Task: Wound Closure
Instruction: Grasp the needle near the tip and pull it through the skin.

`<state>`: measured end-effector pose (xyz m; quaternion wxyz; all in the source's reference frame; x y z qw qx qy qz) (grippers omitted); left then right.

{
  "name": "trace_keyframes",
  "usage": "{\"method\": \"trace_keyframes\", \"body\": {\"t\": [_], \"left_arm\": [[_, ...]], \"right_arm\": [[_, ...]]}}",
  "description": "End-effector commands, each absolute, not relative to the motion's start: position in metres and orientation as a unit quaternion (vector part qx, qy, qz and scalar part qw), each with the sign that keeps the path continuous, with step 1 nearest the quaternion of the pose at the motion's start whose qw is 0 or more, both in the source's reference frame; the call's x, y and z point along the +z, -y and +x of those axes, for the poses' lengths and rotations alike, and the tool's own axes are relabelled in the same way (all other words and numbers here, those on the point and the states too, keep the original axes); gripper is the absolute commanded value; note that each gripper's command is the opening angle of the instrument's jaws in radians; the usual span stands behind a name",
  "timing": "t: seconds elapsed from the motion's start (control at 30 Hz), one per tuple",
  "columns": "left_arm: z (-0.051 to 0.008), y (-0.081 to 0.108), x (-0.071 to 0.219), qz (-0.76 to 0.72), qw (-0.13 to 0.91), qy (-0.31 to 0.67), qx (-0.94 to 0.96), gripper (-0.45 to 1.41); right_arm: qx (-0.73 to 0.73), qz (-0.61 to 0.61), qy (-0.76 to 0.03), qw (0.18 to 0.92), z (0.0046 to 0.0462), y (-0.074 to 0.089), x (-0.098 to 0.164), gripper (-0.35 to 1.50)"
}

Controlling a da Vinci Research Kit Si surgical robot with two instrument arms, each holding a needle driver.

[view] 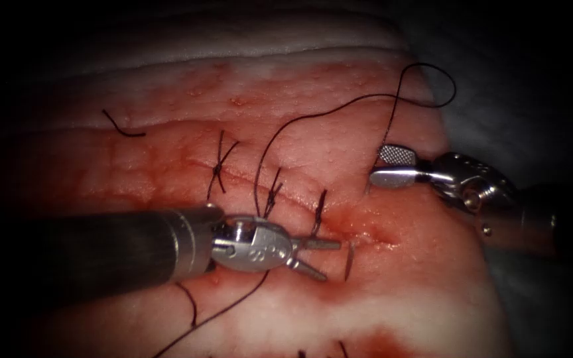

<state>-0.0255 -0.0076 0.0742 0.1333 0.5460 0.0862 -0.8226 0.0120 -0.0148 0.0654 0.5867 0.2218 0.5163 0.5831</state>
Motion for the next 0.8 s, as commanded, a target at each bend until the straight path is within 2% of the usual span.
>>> {"method": "trace_keyframes", "body": {"t": [0.03, 0.5, 0.8], "left_arm": [[-0.0262, 0.0074, 0.0748, 0.549, 0.132, -0.085, -0.821, 0.14], [-0.0282, 0.007, 0.0747, 0.579, 0.148, -0.062, -0.799, 0.1], [-0.0291, 0.0065, 0.0752, 0.582, 0.15, -0.063, -0.797, 0.15]], "right_arm": [[0.583, 0.22, -0.517, 0.587, 0.0126, 0.0147, 0.0663, 0.44], [0.585, 0.205, -0.512, 0.594, 0.0121, 0.0157, 0.0684, -0.03], [0.586, 0.204, -0.509, 0.597, 0.0121, 0.0161, 0.0689, -0.13]]}}
